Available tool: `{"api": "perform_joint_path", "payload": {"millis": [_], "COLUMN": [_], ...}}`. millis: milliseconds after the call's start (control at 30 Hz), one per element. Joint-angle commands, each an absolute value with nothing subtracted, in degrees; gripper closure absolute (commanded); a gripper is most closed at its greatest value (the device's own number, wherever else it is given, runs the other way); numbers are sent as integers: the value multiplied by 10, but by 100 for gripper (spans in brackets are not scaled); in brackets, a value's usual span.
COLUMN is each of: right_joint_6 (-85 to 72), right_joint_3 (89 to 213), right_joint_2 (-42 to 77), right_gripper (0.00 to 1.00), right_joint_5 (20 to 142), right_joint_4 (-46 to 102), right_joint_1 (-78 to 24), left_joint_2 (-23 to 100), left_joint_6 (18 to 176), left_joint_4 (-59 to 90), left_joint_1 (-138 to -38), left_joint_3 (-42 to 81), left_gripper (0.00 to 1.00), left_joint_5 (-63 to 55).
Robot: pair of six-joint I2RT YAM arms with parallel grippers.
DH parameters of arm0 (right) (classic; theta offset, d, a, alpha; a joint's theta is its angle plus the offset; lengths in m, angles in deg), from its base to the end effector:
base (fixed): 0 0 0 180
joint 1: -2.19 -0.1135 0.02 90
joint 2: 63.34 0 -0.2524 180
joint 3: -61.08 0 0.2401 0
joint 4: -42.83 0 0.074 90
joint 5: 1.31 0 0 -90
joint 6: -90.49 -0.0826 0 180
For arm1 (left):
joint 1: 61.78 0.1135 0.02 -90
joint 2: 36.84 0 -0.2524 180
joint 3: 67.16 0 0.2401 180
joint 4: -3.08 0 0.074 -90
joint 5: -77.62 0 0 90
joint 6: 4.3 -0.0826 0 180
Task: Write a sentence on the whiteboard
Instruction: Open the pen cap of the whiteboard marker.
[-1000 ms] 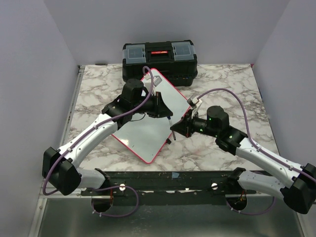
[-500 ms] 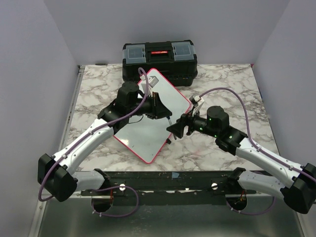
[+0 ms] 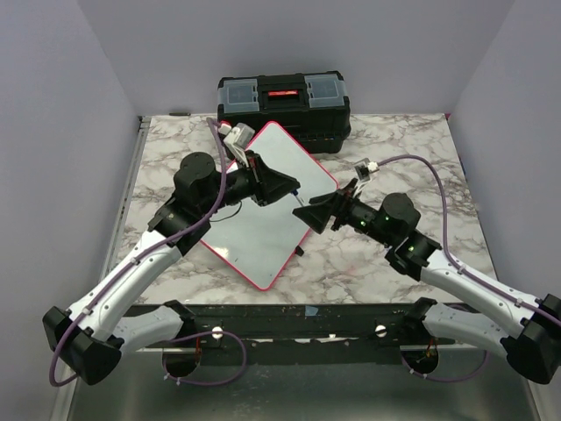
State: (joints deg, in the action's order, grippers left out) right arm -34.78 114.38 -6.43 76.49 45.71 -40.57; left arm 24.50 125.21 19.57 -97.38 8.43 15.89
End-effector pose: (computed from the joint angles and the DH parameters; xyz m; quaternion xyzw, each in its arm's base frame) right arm 0.1912 0.2006 0.3079 -0.1207 0.7012 0.4985 0.4952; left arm 0.2035 -0.1938 0.3883 0.1453 0.7043 -0.5492 0.4256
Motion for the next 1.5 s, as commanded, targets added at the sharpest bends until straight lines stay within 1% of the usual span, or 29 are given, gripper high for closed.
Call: {"api": "perform_joint_path", "payload": {"millis": [0,167,300,400,733,933,1467], "right_joint_6": [-422,-455,-501,-530,-595,-602,-570], "right_joint_3": [1124,1112,1120,1133,1165,1179,1201], "right_joint_2": [-83,-79,-60,-34,47,64,62], "right_gripper": [3,2,4,8,28,36,53], "right_joint_5": [762,740,719,700,668,661,684], "right_joint_4": [609,735,818,875,975,979,911], "right_joint_1": [-409,-409,-409,-409,-409,-409,-409], "left_joint_2": [202,178,149,134,144,145,140], "left_joint_6": [1283,1329,1387,1417,1448,1435,1387], "left_joint_4": [125,70,-5,-60,-133,-133,-135], "left_joint_1": [-969,-962,-961,-961,-962,-962,-967], "left_joint_3": [94,81,36,9,-15,-27,-52], "left_gripper": [100,100,100,100,100,100,100], "left_joint_5": [125,107,51,26,15,-1,-14]}}
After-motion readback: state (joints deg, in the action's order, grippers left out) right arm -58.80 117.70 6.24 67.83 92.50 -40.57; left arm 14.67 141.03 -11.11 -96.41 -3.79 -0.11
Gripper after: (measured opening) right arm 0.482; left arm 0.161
